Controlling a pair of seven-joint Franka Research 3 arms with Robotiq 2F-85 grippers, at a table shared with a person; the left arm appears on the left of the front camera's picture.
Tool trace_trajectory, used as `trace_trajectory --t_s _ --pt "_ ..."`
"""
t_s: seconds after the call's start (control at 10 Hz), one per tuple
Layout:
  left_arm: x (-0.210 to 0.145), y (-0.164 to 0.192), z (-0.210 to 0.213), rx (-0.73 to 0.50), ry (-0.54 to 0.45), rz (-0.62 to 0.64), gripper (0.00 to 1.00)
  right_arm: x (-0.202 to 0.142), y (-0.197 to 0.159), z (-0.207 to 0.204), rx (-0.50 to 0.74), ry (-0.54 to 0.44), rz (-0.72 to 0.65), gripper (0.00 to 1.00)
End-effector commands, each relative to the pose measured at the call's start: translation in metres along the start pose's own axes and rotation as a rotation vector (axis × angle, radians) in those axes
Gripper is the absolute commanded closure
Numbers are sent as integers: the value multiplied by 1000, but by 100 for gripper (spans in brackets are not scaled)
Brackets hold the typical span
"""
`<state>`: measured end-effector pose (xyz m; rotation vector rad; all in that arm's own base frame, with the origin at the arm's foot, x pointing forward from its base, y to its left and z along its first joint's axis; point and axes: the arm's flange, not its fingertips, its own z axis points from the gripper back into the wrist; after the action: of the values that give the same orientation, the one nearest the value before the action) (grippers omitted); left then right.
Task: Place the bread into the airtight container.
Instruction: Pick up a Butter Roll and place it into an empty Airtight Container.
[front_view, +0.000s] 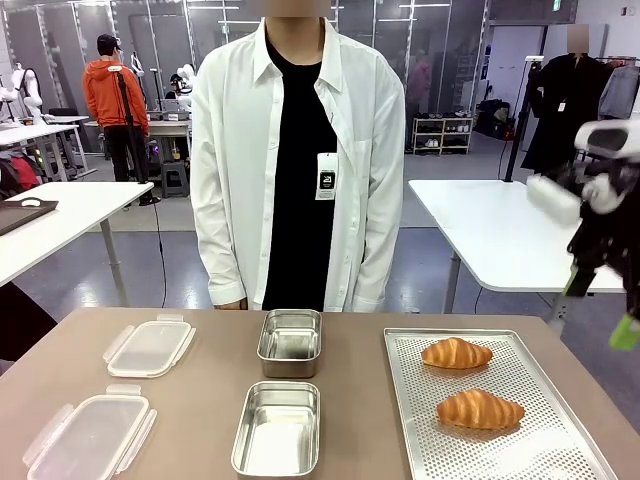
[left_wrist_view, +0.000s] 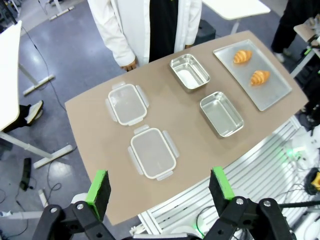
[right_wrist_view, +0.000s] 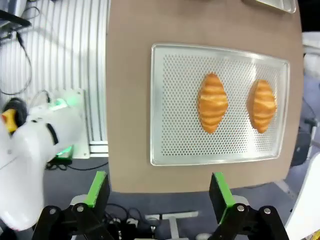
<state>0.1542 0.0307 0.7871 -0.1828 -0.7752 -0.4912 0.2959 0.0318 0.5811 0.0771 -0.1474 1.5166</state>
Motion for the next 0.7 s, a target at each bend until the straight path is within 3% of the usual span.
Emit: trace_trajectory --t_s 0.0,0.2,0.4,0.5,0.6 --pt "-1 -1 1 0 1 -11 0 -7 6 -35 -52 0 -10 0" --pt "-1 -1 1 0 1 -11 0 -9 2 -67 -95 65 -20 0" --pt "-1 -1 1 0 1 -11 0 -6 0 -66 -216 90 -131 0" --pt "-1 -1 1 0 1 -11 0 -9 -2 -69 -73 34 -27 0" --pt "-1 -1 1 0 1 -11 0 -9 -2 -69 -73 34 -27 0"
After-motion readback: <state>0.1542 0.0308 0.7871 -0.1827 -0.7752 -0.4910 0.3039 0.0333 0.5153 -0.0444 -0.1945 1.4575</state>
